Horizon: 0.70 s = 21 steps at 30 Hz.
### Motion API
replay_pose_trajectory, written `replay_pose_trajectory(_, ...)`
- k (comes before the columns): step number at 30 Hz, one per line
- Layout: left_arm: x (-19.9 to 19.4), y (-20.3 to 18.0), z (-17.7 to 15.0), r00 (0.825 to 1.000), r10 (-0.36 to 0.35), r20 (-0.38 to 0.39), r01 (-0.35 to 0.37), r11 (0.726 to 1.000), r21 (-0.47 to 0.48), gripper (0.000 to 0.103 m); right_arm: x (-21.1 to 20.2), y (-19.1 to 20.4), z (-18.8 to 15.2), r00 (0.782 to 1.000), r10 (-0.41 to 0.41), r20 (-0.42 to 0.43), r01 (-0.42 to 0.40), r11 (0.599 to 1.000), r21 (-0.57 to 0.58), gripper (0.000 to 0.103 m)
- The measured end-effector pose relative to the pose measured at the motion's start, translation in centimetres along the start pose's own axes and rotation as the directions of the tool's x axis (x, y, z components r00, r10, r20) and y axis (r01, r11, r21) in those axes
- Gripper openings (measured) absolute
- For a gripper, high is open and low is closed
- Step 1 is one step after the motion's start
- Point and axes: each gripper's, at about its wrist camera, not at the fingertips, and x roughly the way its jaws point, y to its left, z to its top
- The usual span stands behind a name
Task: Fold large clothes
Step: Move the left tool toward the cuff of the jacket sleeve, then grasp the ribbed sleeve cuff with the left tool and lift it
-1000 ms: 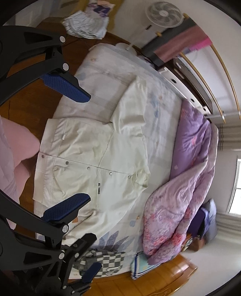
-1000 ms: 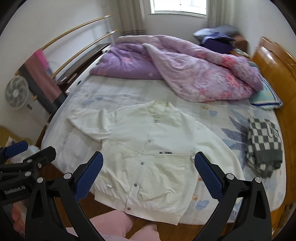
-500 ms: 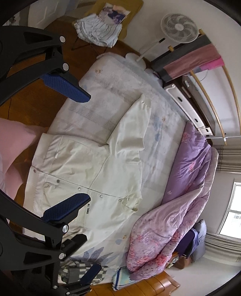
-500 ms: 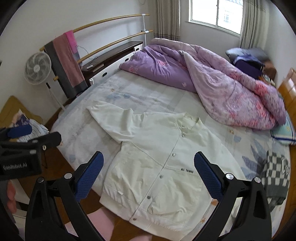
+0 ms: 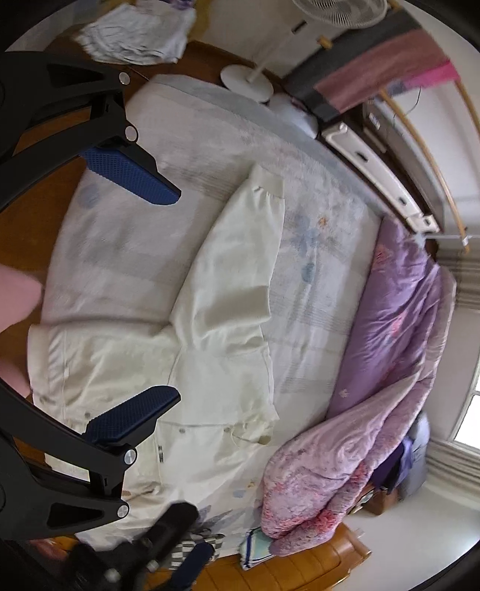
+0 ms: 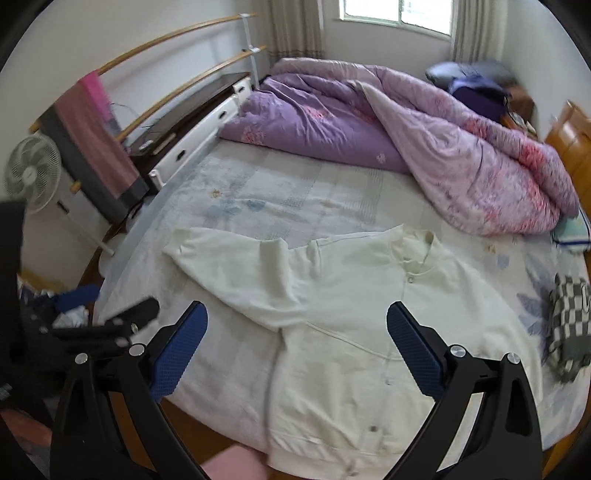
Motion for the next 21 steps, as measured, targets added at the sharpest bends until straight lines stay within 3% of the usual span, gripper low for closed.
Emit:
replay_pose_trajectory(4,5.7,5.0,2.6,1.0,-0.007,-0.009,0.006,1.0,-0.004,0.098,4.7,2.8,2.3,0.998,-0.04,-0.042,0.04,0.999,-0.009,0.094)
replay_pose_trajectory(8,12.1,9.9,4.4,0.999,-0.017,-0.042,0.014,0.998,-0.069,0.098,10.0,4.2,3.7,0.994,-0.069,-0.082,0.069,0.998,-0.011,0.094)
replay_pose_trajectory(14,22.1,17.2,6.2,0.997,0.014,-0.073,-0.03,0.976,-0.216,0.098,17.4,4.1,3.5,0.975,-0.147,-0.166,0.144,0.989,-0.03,0.093)
replay_pose_trajectory(21,32.2,22.8,6.7,0.993,0.074,-0.089,-0.098,0.949,-0.301,0.097,24.0,2.6,2.5,0.946,-0.178,-0.269,0.185,0.983,-0.001,0.093)
